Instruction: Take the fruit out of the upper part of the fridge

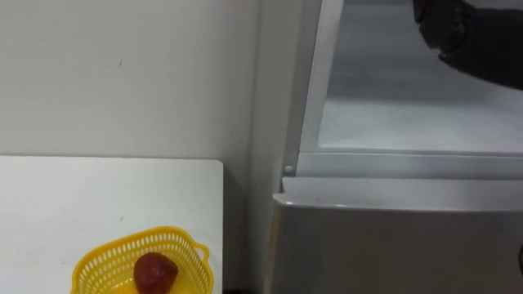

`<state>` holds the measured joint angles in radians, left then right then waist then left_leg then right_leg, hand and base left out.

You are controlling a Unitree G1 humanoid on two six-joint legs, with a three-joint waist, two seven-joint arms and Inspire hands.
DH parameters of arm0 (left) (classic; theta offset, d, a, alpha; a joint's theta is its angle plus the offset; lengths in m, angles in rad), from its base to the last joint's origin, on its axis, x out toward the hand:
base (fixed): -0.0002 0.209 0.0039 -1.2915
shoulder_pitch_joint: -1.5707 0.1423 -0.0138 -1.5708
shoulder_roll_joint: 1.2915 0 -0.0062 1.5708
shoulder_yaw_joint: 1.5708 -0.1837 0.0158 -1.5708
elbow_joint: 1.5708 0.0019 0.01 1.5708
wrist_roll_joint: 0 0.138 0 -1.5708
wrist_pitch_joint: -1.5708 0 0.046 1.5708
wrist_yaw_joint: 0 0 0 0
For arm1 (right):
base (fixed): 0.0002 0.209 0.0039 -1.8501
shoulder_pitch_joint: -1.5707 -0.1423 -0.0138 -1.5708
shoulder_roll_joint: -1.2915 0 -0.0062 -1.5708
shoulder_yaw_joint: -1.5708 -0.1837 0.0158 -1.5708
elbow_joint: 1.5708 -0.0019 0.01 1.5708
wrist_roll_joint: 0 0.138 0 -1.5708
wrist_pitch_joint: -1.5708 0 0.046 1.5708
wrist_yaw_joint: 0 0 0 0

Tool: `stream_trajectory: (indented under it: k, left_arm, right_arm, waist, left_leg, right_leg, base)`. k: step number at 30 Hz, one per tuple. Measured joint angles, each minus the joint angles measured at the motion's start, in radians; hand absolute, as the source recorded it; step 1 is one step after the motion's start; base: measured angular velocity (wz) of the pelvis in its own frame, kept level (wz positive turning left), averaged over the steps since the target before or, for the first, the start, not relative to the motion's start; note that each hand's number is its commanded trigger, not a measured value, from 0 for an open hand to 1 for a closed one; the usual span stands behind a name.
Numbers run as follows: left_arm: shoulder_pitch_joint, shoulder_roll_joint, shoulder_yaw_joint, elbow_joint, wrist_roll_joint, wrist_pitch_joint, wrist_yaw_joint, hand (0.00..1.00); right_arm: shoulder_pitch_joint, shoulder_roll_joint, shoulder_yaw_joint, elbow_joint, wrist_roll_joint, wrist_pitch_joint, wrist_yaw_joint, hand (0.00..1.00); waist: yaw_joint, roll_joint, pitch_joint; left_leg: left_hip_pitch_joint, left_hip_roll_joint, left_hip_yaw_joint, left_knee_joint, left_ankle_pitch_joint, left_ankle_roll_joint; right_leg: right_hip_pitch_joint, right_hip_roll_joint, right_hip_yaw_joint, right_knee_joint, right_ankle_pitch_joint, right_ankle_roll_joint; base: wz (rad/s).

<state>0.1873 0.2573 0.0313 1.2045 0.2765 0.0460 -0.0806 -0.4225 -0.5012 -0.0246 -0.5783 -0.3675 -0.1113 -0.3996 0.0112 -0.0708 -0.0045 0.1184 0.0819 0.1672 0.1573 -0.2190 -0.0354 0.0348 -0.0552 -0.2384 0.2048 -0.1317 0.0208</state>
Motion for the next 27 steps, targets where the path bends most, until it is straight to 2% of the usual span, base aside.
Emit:
stream_trajectory:
  k: [3,8,12,15,20,22,24,27]
  left_arm:
    - [-0.008,-0.001,-0.019,0.015,0.001,-0.016,-0.012,0.00]
    - [-0.033,0.001,-0.044,0.028,0.001,-0.024,-0.034,0.00]
    - [-0.057,0.005,-0.086,0.028,0.001,-0.025,-0.071,0.00]
    - [-0.077,0.006,-0.092,0.033,0.001,-0.029,-0.093,0.00]
    - [-0.082,0.017,-0.101,0.036,0.001,-0.031,-0.110,0.00]
    - [-0.087,0.019,-0.117,0.036,0.001,-0.031,-0.109,0.00]
    - [-0.096,0.020,-0.125,0.032,0.001,-0.031,-0.106,0.00]
    - [-0.089,0.020,-0.126,0.032,0.002,-0.031,-0.105,0.00]
  right_arm:
    - [0.054,0.014,0.051,-0.039,-0.028,-0.041,0.030,1.00]
    - [0.072,0.021,0.115,-0.059,-0.052,-0.072,0.118,1.00]
    - [0.071,0.027,0.181,-0.059,-0.068,-0.074,0.197,1.00]
    - [0.067,0.027,0.211,-0.059,-0.068,-0.079,0.247,1.00]
    - [0.056,0.037,0.268,-0.059,-0.078,-0.077,0.299,1.00]
    - [0.048,0.048,0.296,-0.059,-0.107,-0.072,0.317,1.00]
    - [0.046,0.064,0.332,-0.051,-0.111,-0.064,0.347,1.00]
    - [0.046,0.090,0.366,-0.032,-0.127,-0.060,0.378,1.00]
  waist:
    - [0.004,-0.004,0.0002]
    - [0.031,-0.005,0.0013]
    - [0.055,-0.002,0.0035]
    - [0.076,-0.002,0.0039]
    - [0.090,-0.006,0.0053]
    - [0.100,-0.010,0.0070]
    - [0.125,-0.020,0.0103]
    - [0.150,-0.029,0.0096]
  left_leg:
    - [-0.001,0.000,-0.001,0.000,0.000,0.000]
    - [-0.002,0.001,-0.002,0.005,0.000,0.000]
    - [-0.002,0.001,-0.004,0.003,0.000,0.000]
    - [-0.002,0.001,-0.003,0.002,0.000,0.000]
    - [-0.002,0.001,-0.009,0.001,0.000,0.000]
    - [-0.002,0.001,-0.010,-0.002,0.000,0.000]
    - [-0.002,0.003,-0.007,-0.005,0.000,-0.001]
    - [-0.002,0.003,-0.009,-0.005,0.000,-0.002]
  right_leg:
    - [-0.001,0.000,0.001,0.000,0.000,0.000]
    - [-0.001,0.002,0.002,-0.002,0.000,0.000]
    - [-0.002,0.002,0.000,-0.003,0.000,0.000]
    - [-0.002,0.002,0.001,-0.003,0.000,0.000]
    - [-0.002,0.002,-0.002,-0.003,0.000,0.000]
    - [-0.002,0.002,-0.005,-0.003,0.000,0.000]
    - [-0.002,0.003,-0.009,-0.003,0.000,0.000]
    - [-0.001,0.003,-0.013,-0.004,0.000,0.000]
  base:
    - [0.00]
    - [0.00]
    - [0.00]
    - [0.00]
    - [0.00]
    - [0.00]
    - [0.00]
    - [0.01]
